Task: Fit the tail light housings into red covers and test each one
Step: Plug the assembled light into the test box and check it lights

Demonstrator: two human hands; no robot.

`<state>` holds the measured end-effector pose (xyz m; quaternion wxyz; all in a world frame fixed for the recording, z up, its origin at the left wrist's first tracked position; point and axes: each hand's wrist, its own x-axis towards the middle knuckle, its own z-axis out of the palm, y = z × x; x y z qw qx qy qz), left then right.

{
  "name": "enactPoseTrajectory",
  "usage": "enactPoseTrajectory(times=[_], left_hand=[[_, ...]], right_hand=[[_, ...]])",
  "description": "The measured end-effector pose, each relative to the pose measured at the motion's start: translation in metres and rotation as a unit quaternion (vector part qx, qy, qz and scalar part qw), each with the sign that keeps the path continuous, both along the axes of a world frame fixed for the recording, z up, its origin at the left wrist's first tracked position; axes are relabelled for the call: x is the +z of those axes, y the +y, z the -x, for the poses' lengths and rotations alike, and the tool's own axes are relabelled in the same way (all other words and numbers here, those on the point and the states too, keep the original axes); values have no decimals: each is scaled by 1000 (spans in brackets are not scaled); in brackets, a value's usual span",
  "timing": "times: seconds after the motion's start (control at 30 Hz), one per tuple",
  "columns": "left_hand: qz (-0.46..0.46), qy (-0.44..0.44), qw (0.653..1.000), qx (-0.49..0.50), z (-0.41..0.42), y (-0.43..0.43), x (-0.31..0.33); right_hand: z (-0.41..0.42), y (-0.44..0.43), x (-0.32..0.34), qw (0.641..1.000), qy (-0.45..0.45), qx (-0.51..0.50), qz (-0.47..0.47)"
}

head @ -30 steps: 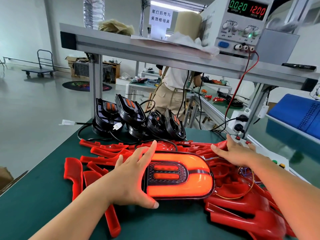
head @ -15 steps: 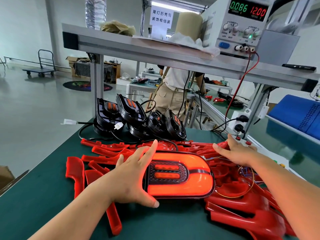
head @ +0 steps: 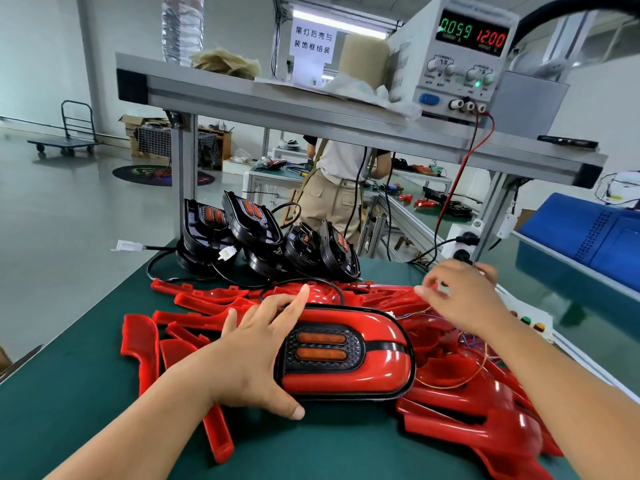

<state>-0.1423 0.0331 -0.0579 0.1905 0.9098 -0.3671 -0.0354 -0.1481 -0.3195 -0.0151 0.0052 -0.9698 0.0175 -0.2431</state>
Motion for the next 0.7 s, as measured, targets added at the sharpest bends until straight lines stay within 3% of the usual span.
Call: enactPoseTrajectory(times=[0.07, 0.17, 0.47, 0.7], left_hand=[[-3, 2, 1000, 1, 2, -1, -1], [-4, 4, 1000, 1, 3, -2, -2], [9, 3, 1000, 1, 1, -1, -8], [9, 4, 1000, 3, 1, -1, -8]], right_hand=[[8, 12, -2, 994, 86, 72, -11], [11, 26, -12, 979, 183, 91, -5], [-1, 36, -26, 982, 185, 44, -13], [0, 33, -23, 981, 146, 115, -59]])
